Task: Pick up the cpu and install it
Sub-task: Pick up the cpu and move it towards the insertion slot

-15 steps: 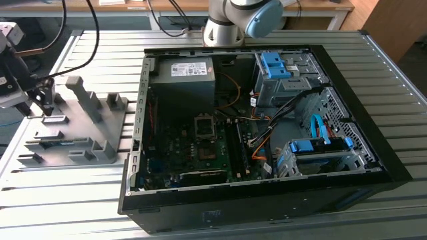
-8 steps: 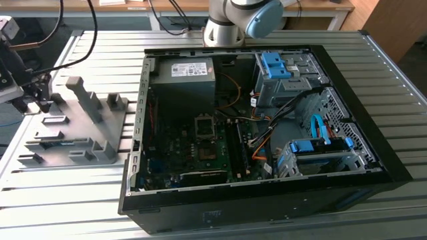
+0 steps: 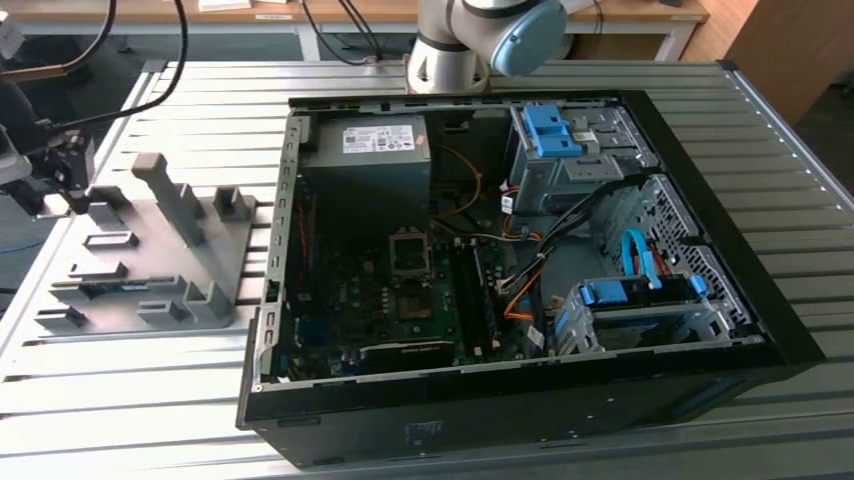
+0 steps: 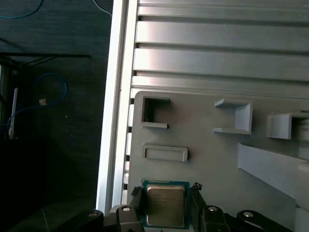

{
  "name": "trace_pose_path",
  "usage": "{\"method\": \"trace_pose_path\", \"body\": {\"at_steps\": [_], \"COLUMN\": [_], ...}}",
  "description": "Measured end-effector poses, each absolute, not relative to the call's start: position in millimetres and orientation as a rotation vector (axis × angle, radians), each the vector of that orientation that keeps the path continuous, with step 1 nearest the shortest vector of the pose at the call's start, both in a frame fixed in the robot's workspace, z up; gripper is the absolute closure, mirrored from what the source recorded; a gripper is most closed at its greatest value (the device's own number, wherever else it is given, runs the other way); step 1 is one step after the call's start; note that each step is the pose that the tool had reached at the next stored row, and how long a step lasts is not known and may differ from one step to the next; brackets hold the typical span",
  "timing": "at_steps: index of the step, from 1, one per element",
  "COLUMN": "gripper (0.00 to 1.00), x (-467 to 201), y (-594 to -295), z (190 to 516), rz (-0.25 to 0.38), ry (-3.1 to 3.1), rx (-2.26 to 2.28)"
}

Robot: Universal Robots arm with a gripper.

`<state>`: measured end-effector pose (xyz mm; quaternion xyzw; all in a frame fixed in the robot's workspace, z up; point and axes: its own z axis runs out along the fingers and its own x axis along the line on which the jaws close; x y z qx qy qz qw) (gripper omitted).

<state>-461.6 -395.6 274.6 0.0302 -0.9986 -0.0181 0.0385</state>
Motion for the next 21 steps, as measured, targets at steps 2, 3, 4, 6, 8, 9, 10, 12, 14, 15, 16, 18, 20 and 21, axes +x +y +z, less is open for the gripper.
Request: {"method": "trace_pose_path", "body": {"at_steps": [2, 3, 4, 6, 8, 9, 10, 12, 14, 15, 16, 18, 20, 21], "gripper": [0.53, 0.53, 0.53, 0.53, 0.53, 0.53, 0.53, 0.53, 0.53, 0.53, 0.53, 0.53, 0.53, 0.53], "x": [-462, -462, -462, -462, -462, -462, -462, -462, -462, -462, -462, -462, -462, -462], "y": [-396, -396, -396, -396, -396, -396, -396, -396, -396, -396, -396, -396, -396, -396], "z": [278, 280, 282, 286, 290, 292, 293, 297, 301, 302, 304, 308, 312, 314], "rz": [-0.056, -0.056, -0.056, -0.056, -0.056, -0.056, -0.056, -0.056, -0.056, -0.056, -0.056, -0.056, -0.056, -0.056], "ry": [-3.063, -3.063, -3.063, -3.063, -3.063, -3.063, -3.063, -3.063, -3.063, -3.063, -3.063, -3.063, -3.063, -3.063], "rx": [0.093, 0.093, 0.093, 0.093, 0.093, 0.093, 0.093, 0.093, 0.093, 0.093, 0.093, 0.093, 0.093, 0.093]}}
